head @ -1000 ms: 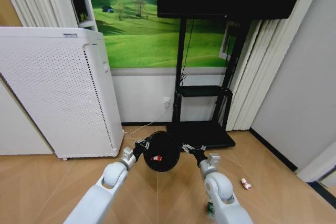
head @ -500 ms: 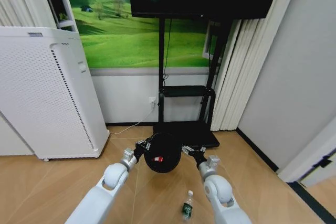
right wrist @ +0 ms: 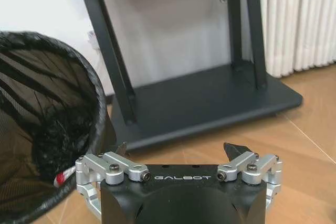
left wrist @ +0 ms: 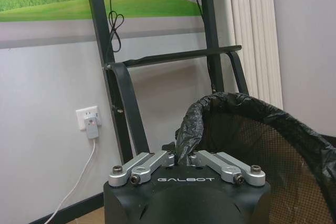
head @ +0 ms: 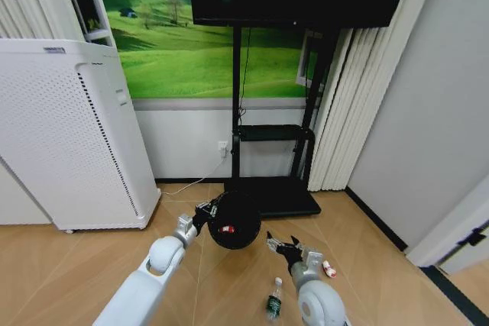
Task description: Pick up the trash bin and place the garbage on the floor into it.
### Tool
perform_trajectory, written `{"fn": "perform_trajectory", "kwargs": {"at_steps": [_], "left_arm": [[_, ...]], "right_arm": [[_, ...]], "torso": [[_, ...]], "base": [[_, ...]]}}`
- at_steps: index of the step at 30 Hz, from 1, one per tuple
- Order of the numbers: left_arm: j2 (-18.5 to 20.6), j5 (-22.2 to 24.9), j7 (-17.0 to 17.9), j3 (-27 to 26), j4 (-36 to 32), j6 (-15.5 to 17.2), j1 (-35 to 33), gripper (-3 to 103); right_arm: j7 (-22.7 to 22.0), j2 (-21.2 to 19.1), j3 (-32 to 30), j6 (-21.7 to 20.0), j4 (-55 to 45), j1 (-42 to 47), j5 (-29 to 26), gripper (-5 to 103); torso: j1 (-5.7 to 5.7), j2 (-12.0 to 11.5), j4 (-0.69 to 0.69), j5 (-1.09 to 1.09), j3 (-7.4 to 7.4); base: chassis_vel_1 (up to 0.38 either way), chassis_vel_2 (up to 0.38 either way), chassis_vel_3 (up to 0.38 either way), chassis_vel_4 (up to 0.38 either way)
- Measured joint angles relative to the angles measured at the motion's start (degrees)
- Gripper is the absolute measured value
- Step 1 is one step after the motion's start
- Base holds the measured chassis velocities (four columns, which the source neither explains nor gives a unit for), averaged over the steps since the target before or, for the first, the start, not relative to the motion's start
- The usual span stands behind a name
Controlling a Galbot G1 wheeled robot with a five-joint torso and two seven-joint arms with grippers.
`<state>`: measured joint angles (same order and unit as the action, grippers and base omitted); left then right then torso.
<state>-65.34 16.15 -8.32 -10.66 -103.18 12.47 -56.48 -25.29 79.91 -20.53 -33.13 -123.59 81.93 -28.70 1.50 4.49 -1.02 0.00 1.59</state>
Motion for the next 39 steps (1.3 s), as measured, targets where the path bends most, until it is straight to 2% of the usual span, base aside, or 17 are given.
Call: {"fn": "perform_trajectory", "kwargs": {"at_steps": [1,2,4,8,13,20,26,39], "left_arm": [[0.0,0.0,0.0,0.0,0.0,0.0,0.0,7],[-0.2,-0.1,-0.1,-0.4,-0.1,-0.1,-0.1,7],[-0.3,0.0,-0.1,-0.7,-0.4,-0.1,-0.1,7],[-0.3,0.2,-0.2,-1.0,-1.0,-0.2,0.0,7],[0.6,0.9,-0.3,-2.0,-2.0,-0.2,0.2,7],[1.8,1.5,-1.4,-5.1,-2.3,-0.3,-0.6,7],[2.6,1.9,-2.8,-8.4,-1.8,-1.1,-1.8,7],[1.8,1.7,-3.5,-8.6,-1.8,-1.7,-2.1,7]], "right_arm": [[0.0,0.0,0.0,0.0,0.0,0.0,0.0,100],[-2.4,-0.4,0.5,-2.3,-0.5,0.2,-2.4,100],[-3.8,-1.0,1.3,-4.2,0.9,0.4,-4.8,100],[-4.7,-1.3,2.3,-5.0,3.9,0.1,-6.5,100],[-5.5,-2.3,4.9,-7.8,10.1,-2.5,-12.3,100],[-5.6,-2.8,7.1,-7.3,16.4,-4.3,-12.3,100],[-5.7,-1.5,7.0,-6.7,20.0,-4.7,-11.8,100],[-9.2,0.7,9.1,-5.7,27.5,-5.5,-12.4,100]], "torso": [[0.00,0.0,0.00,0.00,0.00],[0.00,0.0,0.00,0.00,0.00],[0.00,0.0,0.00,0.00,0.00],[0.00,0.0,0.00,0.01,0.00],[0.00,0.0,0.01,0.00,0.01],[0.00,0.0,0.01,0.00,0.01],[0.00,0.0,0.02,0.00,0.01],[0.00,0.0,0.01,0.00,0.01]], "base": [[0.000,0.000,0.000,0.000],[0.000,0.000,0.000,0.000],[0.000,0.000,0.000,0.000],[0.000,0.000,0.000,0.000],[0.000,0.000,0.000,0.000],[0.000,0.000,0.000,0.000],[0.000,0.000,0.000,0.000],[0.000,0.000,0.000,0.000]]}}
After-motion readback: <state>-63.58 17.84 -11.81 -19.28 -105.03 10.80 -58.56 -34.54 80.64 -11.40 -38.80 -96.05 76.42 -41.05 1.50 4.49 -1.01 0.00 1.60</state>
